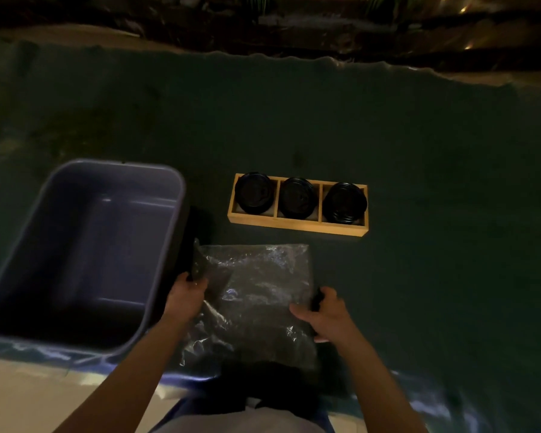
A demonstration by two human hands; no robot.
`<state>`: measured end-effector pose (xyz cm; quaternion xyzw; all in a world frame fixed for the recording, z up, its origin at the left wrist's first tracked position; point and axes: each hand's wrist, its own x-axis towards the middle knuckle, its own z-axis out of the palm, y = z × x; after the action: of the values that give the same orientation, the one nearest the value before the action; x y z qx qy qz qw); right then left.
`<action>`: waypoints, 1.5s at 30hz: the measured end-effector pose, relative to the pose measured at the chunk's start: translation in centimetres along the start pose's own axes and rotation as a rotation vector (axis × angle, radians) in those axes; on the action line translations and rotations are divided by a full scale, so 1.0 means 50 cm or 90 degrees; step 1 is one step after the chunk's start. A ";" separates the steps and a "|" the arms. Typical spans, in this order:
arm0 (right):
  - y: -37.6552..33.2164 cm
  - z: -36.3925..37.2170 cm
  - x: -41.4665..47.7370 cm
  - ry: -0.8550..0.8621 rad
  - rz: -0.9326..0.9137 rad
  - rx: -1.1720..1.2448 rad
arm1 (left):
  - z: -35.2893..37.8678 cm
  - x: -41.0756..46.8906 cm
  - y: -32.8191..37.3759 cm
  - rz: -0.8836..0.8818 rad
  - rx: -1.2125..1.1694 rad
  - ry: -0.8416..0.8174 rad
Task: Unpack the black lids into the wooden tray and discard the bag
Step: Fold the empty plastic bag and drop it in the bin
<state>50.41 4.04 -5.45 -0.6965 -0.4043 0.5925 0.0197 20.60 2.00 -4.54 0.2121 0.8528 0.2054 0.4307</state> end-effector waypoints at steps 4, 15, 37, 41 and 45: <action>0.023 0.034 0.004 0.105 -0.044 -0.029 | -0.007 0.003 -0.019 0.015 -0.102 -0.090; 0.044 -0.004 -0.089 0.129 -0.136 0.333 | -0.060 -0.061 0.091 0.231 -0.308 -0.241; -0.212 -0.319 -0.346 0.239 -0.597 0.281 | -0.120 -0.218 0.388 0.612 -0.271 -0.229; -0.224 -0.320 -0.342 0.337 -0.636 0.231 | -0.101 -0.242 0.392 0.645 -0.238 -0.045; -0.217 -0.323 -0.350 0.183 -0.553 0.320 | -0.104 -0.254 0.402 0.640 -0.295 0.015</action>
<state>58.65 8.38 19.00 -0.5131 -0.4945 0.5066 0.4853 26.89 10.87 17.23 0.4906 0.5838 0.5703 0.3054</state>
